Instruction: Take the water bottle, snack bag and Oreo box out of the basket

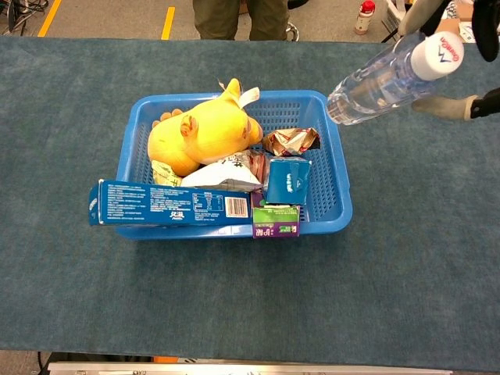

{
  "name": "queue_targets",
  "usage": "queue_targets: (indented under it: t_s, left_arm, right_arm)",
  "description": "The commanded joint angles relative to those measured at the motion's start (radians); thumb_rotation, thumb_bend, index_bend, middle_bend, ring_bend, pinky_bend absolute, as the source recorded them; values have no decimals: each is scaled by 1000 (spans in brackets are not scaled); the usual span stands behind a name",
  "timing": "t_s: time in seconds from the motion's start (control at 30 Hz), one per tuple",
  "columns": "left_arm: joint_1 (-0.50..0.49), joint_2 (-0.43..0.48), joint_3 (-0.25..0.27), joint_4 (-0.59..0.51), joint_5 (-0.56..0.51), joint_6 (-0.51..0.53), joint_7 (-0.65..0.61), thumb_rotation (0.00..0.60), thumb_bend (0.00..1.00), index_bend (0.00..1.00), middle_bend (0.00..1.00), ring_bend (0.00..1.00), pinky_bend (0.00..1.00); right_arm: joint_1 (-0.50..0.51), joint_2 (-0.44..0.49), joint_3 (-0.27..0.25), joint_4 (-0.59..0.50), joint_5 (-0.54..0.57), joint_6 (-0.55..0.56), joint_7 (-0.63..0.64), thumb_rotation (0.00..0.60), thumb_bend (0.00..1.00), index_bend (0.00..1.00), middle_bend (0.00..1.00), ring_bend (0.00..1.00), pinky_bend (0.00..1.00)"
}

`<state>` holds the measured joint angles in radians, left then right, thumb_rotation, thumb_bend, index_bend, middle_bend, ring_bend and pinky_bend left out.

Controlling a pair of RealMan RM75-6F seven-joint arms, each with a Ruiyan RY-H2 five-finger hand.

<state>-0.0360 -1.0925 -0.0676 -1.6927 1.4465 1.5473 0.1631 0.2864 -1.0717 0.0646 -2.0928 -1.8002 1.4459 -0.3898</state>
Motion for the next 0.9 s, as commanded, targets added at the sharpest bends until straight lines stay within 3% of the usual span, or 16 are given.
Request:
queue_targets:
  t_s: [0.03,0.33,0.9]
  left_arm:
    - [-1,-1,0,1,-3,-3,4,600,446,423,409,394,440]
    - [-4,-5,0,4,-11,-11,12,600,446,423,409,394,440]
    - [-7,-3,1,4,-24,-25,14,600,446,424,409,394,440]
  right_arm:
    - [-24,41,-12,-32,32,-11,-39,600,141,742,734,721,572]
    - [-74,124,-23,-71,119,-5,-69,600,154,742,734,721,572]
    - [-96,36,14,117,291,-11,-61,600,159,743,734,721,572]
